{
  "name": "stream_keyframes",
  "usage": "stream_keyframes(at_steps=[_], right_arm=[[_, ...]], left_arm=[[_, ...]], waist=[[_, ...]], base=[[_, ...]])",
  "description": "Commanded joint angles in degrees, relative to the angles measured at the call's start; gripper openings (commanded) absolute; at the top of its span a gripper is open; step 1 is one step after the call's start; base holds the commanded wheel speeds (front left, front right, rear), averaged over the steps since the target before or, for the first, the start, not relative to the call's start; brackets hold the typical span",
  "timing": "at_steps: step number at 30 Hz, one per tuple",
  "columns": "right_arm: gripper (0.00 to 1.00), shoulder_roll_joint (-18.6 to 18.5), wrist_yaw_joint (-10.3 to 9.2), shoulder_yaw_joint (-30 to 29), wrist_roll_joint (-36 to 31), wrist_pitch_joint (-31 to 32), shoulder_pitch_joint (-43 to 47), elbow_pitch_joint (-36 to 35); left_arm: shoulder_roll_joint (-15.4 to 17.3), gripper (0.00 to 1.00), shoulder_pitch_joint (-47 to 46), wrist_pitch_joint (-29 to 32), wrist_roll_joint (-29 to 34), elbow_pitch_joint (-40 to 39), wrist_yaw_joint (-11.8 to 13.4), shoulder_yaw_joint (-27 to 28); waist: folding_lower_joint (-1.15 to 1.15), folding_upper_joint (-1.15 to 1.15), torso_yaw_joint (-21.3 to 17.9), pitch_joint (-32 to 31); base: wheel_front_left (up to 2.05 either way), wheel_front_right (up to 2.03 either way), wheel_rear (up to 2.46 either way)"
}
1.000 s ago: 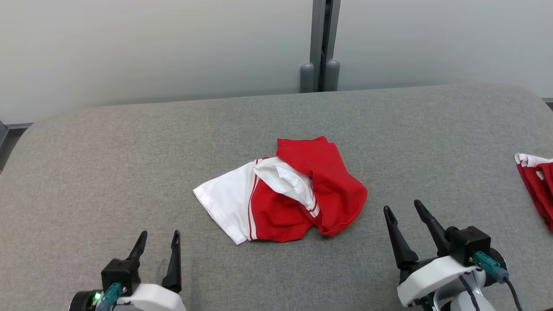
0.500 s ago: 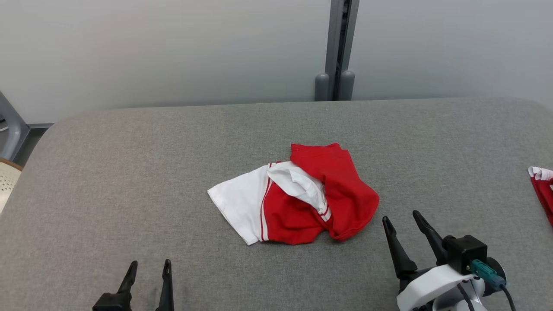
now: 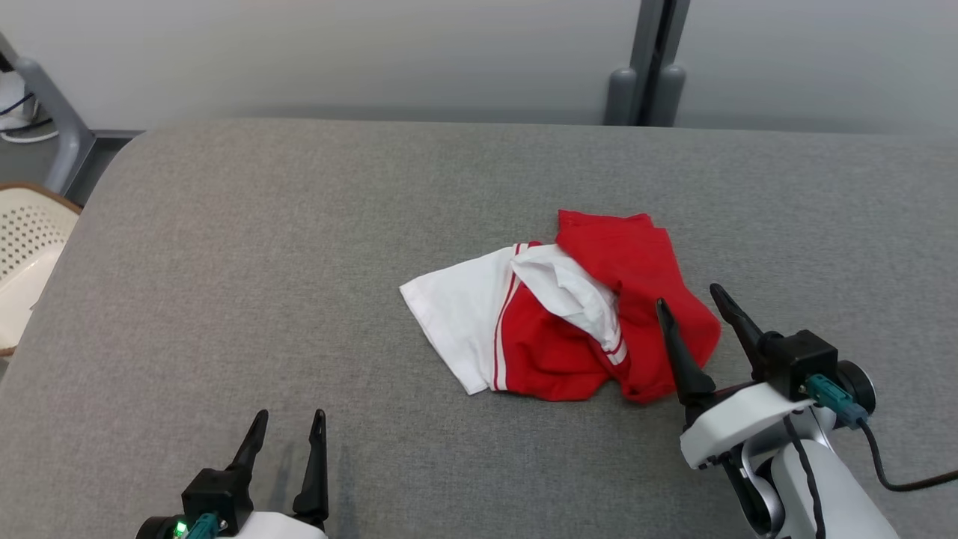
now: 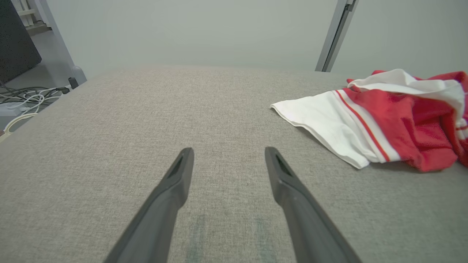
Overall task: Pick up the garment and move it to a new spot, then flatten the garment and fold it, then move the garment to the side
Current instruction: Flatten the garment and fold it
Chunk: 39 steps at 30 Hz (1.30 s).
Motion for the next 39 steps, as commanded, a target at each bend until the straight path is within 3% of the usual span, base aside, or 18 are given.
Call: stream_keyframes(at_steps=[1, 14, 16, 18, 19, 20, 29, 37, 39], right_arm=[[1.00, -0.3, 0.00, -0.2, -0.6, 0.0, -1.0, 0.5], [0.98, -0.3, 0.00, -2.3, -4.9, 0.0, -6.8, 6.3], [0.76, -0.3, 0.00, -2.4, -5.9, 0.0, -7.6, 7.1], [0.47, -0.3, 0.00, -2.7, -6.5, 0.0, -8.3, 7.8], [0.27, -0.3, 0.00, -3.0, -6.9, 0.0, -8.7, 8.0], [0.00, -0.3, 0.00, -3.5, -6.8, 0.0, -9.0, 7.9], [0.00, -1.8, 0.00, -12.2, -6.2, 0.0, -10.2, 4.3], [0.00, -4.2, 0.00, -22.7, -7.8, 0.0, -7.9, 6.1], [0.53, -4.2, 0.00, -24.5, -8.5, 0.0, -7.1, 7.0]], left_arm=[[0.2, 1.00, -1.2, -0.3, -0.5, -0.1, 0.5, -0.1], [0.2, 1.00, -3.1, -0.3, -3.5, -0.6, 1.4, -2.5], [0.2, 1.00, -3.6, -0.3, -3.4, -0.6, 1.4, -2.8], [0.2, 1.00, -3.8, -0.3, -3.7, -0.6, 1.6, -3.1], [0.2, 1.00, -3.9, -0.3, -3.8, -0.7, 1.7, -3.2], [0.2, 1.00, -4.0, -0.3, -4.0, -0.7, 1.8, -3.3], [0.2, 1.00, -4.2, -0.3, -3.8, -0.7, 1.8, -2.9], [0.2, 1.00, -4.6, -0.3, -3.6, -0.2, 1.1, -3.0], [0.2, 1.00, -4.5, -0.3, -3.6, -0.1, 1.0, -2.8]], waist=[[0.00, 0.00, 2.0, 1.9], [0.00, 0.00, 5.5, 6.4], [0.00, 0.00, 5.6, 6.8], [0.00, 0.00, 5.6, 7.1], [0.00, 0.00, 5.5, 7.2], [0.00, 0.00, 5.5, 7.3], [0.00, 0.00, 3.8, 6.8], [0.00, 0.00, 2.1, 6.0], [0.00, 0.00, 1.7, 5.9]], base=[[0.00, 0.00, 0.00], [0.00, 0.00, 0.00], [0.00, 0.00, 0.00], [0.00, 0.00, 0.00], [0.00, 0.00, 0.00], [0.00, 0.00, 0.00], [0.00, 0.00, 0.00], [0.00, 0.00, 0.00], [0.00, 0.00, 0.00]])
